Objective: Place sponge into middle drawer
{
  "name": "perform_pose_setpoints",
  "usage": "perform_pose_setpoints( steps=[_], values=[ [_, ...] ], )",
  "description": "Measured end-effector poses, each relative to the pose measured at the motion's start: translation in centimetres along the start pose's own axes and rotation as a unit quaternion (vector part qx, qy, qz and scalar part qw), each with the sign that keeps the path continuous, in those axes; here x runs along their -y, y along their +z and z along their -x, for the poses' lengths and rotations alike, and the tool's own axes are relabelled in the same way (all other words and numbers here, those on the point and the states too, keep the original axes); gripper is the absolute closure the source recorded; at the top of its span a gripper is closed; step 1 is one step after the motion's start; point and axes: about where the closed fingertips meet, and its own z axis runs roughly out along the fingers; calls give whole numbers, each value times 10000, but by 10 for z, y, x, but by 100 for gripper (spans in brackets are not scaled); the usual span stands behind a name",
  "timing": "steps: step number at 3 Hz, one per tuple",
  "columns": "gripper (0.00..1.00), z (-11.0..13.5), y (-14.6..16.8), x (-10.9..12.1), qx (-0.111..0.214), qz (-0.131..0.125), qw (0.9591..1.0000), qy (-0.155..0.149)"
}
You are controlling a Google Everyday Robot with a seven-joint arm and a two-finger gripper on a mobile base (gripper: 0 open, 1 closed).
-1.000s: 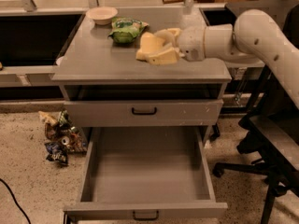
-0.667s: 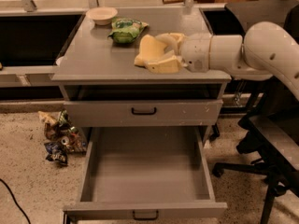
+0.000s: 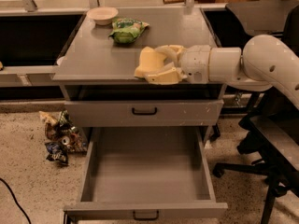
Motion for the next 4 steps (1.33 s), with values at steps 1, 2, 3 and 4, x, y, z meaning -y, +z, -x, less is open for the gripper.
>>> perform_pose_setpoints(
  steps=[1,2,3,4],
  values=[
    [100,-42,1,-19,-567,203,9982,14],
    [100,-96,-11,-53,-996,165,9948,95],
    [100,-170,-21,-89,-1521,257,9869,469],
    [100,-170,-20,-90,-1525,259,9868,470]
  ],
)
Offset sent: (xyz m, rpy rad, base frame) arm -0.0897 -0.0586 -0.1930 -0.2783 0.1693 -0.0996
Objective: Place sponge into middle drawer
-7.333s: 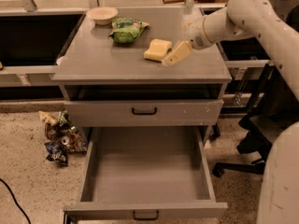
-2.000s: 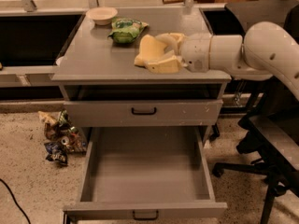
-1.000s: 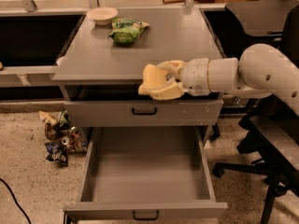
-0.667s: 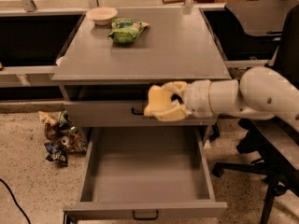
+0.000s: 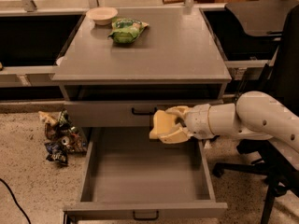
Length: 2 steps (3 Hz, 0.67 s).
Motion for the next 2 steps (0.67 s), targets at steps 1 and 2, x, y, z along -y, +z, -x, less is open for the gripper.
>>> perform_pose_setpoints(
  steps=[1,2],
  values=[
    [100,-41,15,-7,-101,-60,9998,152],
    [100,-99,37,-17,-273,-138,9990,337]
  ],
)
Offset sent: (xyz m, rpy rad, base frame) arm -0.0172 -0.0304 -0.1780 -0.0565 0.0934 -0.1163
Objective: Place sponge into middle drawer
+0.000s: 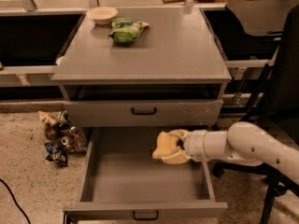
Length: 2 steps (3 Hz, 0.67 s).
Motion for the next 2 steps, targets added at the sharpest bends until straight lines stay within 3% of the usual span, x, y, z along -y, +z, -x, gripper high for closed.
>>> perform_pose_setpoints(
  steps=[2],
  values=[
    [100,-81,44,3,-350,-67,9988,328]
  ],
)
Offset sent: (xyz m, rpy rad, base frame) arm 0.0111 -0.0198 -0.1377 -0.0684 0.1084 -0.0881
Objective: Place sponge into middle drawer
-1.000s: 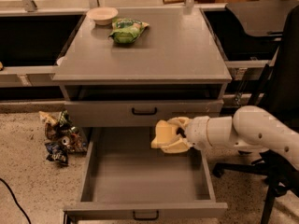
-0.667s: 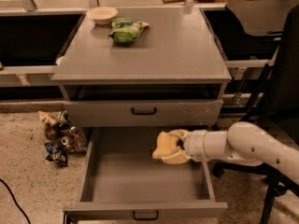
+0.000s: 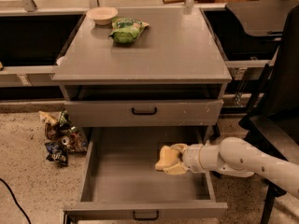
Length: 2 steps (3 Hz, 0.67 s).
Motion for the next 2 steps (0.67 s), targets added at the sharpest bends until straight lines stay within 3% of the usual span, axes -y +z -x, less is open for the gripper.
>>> perform_pose_setpoints(
  steps=[2],
  values=[
    [58,-48,33,20,-293,-33,9987,408]
  ],
)
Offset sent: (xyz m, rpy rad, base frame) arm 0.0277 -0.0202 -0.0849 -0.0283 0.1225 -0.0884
